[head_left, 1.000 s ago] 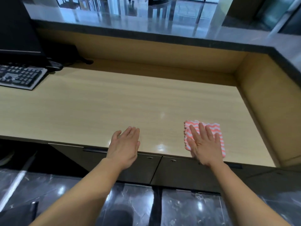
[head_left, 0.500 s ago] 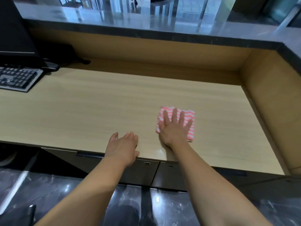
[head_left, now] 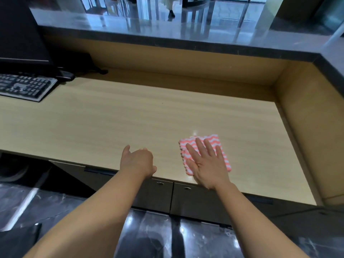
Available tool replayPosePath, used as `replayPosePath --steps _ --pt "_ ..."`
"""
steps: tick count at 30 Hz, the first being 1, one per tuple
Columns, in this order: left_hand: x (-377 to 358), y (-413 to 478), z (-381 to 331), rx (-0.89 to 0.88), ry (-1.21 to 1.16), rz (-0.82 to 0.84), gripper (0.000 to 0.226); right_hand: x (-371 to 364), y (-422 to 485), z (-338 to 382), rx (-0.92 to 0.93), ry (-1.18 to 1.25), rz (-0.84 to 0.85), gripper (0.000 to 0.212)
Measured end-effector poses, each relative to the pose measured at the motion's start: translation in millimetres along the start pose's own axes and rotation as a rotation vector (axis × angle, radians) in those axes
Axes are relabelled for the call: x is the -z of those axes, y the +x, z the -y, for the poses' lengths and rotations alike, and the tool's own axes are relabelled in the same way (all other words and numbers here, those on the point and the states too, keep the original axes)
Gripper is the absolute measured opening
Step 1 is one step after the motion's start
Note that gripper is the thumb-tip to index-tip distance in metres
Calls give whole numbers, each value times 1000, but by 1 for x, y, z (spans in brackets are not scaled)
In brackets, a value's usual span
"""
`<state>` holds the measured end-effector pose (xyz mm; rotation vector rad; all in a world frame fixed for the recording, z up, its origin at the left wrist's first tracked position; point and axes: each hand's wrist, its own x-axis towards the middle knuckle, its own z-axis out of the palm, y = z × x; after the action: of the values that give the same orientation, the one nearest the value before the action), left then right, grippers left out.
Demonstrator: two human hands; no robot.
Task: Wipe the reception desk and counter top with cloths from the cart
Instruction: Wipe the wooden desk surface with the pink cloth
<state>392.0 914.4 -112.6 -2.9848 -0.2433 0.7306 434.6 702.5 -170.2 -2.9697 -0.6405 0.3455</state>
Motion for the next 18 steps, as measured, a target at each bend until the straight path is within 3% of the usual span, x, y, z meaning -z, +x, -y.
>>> replayPosePath --steps 4,10,18 --pt "0 1 0 -9 1 20 31 4 -13 -42 -124 -20 -27 76" --pt "18 17 14 -40 -60 -36 28 15 -20 -75 -356 -16 -33 55" --pt "37 64 63 -131 -66 -253 27 24 45 -31 -720 102 -48 57"
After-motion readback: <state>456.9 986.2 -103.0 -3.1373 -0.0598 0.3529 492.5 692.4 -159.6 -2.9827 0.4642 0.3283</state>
